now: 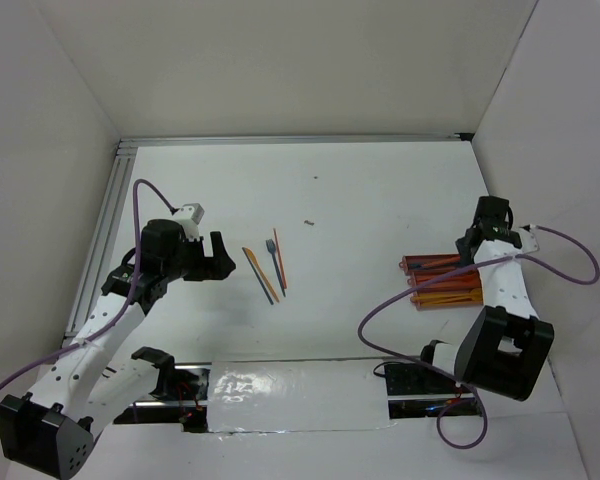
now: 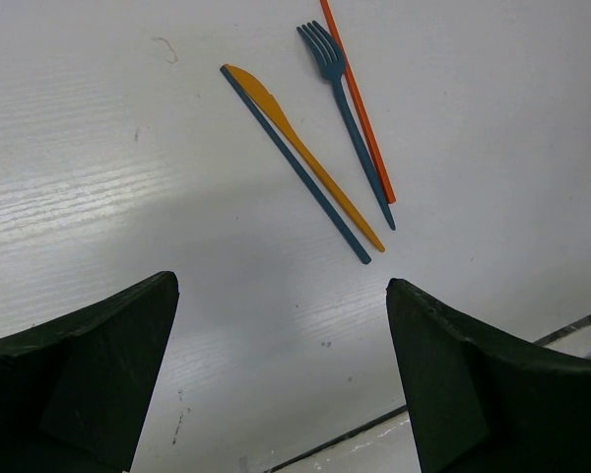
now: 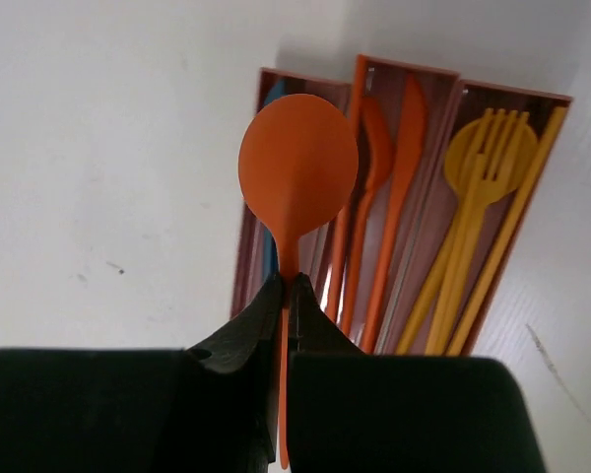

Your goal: Sort the eating utensils into containers

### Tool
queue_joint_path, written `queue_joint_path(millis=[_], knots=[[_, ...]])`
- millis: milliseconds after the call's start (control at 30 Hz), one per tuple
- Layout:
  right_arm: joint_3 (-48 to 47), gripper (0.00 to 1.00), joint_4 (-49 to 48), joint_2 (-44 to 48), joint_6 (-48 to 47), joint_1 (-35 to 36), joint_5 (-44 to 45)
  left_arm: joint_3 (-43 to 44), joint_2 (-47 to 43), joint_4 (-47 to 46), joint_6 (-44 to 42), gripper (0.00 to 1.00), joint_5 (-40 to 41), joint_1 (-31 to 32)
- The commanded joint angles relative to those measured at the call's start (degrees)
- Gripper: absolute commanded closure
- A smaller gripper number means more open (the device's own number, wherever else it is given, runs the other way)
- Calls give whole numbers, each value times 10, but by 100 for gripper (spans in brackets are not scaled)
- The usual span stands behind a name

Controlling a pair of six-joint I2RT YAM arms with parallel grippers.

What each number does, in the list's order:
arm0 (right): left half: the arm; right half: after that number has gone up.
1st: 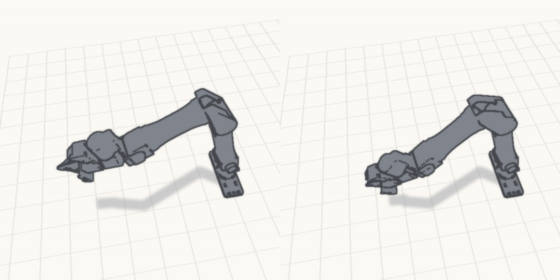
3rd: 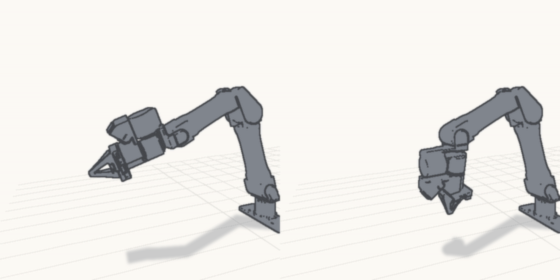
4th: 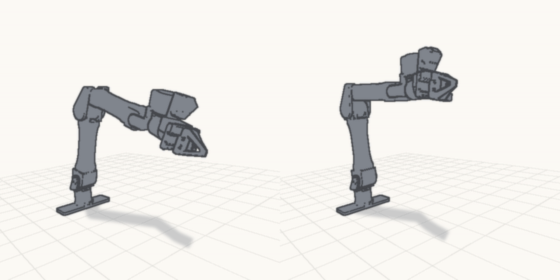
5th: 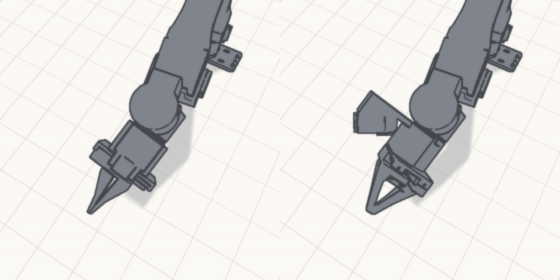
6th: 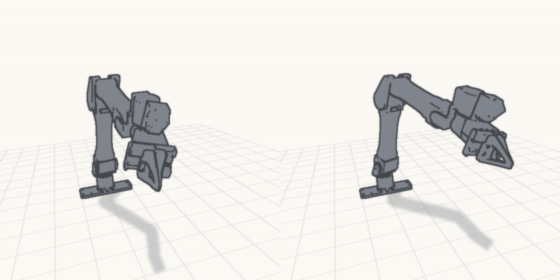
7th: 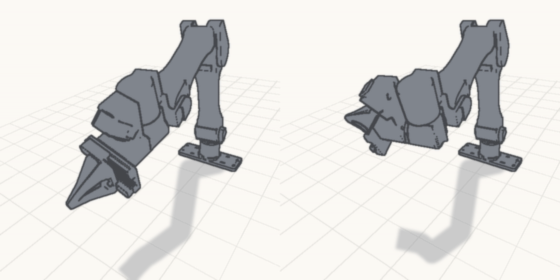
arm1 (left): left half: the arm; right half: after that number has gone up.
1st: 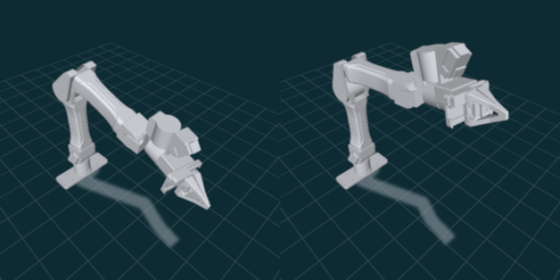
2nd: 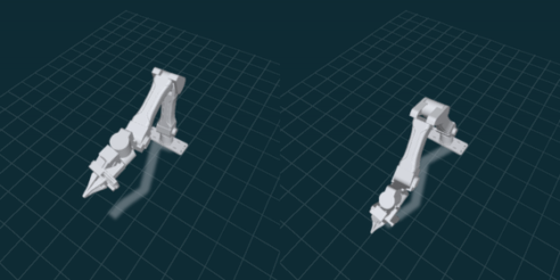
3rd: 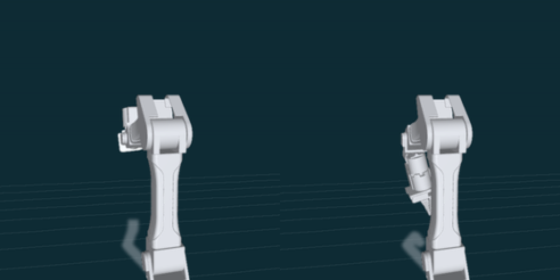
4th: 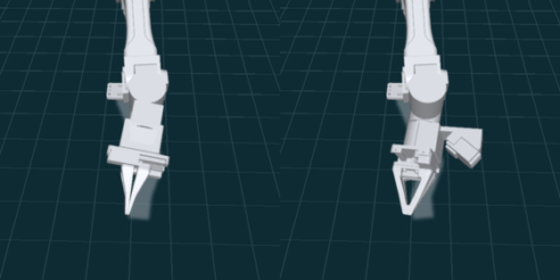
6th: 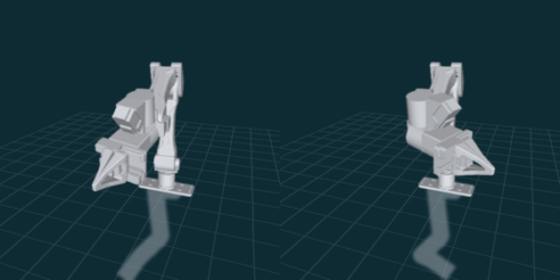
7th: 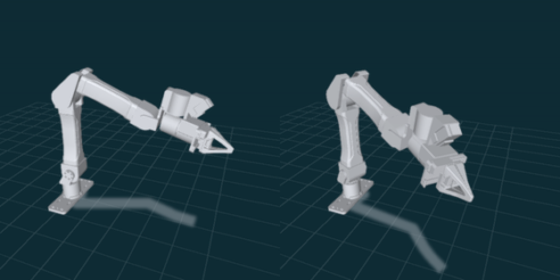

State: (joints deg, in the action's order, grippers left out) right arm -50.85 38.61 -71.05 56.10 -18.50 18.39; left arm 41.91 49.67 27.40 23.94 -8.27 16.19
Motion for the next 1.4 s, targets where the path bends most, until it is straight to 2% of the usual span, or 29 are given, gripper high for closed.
queue_joint_path(millis=[0, 267, 467, 567, 700, 767, 900, 1000, 1033, 1167, 1267, 1367], knots=[[26, 100, -25, 10, -4, -36, -26, 14, -4, -16, -9, 0, -12, 1], [83, 100, -51, 11, 10, -37, -31, 12, -1, -19, -9, 0, -8, 1], [83, 100, -66, -1, 9, -36, -26, 12, 7, -19, -9, 0, -13, 1], [83, 97, -66, -12, 8, -35, -15, 13, 8, -20, -9, 0, -14, 2], [83, 85, -66, -15, 15, -36, -10, 14, 8, -19, -7, 0, -14, 2], [83, 83, -66, -16, 21, -35, -5, 13, 9, -21, -8, 0, -16, 1], [76, 70, -66, -14, 15, -35, 1, 15, 9, -20, -7, 0, -17, 1], [62, 57, -66, -9, 8, -35, 1, 14, 6, -21, -7, 0, -19, 1], [53, 49, -61, -7, 8, -35, 1, 13, 5, -21, -7, 0, -18, 2], [23, 47, -54, 2, -12, -33, -32, 14, 5, -23, -7, 0, -21, 1], [-15, 47, -81, 23, -48, 25, -52, 14, 8, -23, -7, 0, -24, 2], [-82, 45, -87, 9, -90, 183, -45, 13, 10, -23, -3, 0, -20, 1]])
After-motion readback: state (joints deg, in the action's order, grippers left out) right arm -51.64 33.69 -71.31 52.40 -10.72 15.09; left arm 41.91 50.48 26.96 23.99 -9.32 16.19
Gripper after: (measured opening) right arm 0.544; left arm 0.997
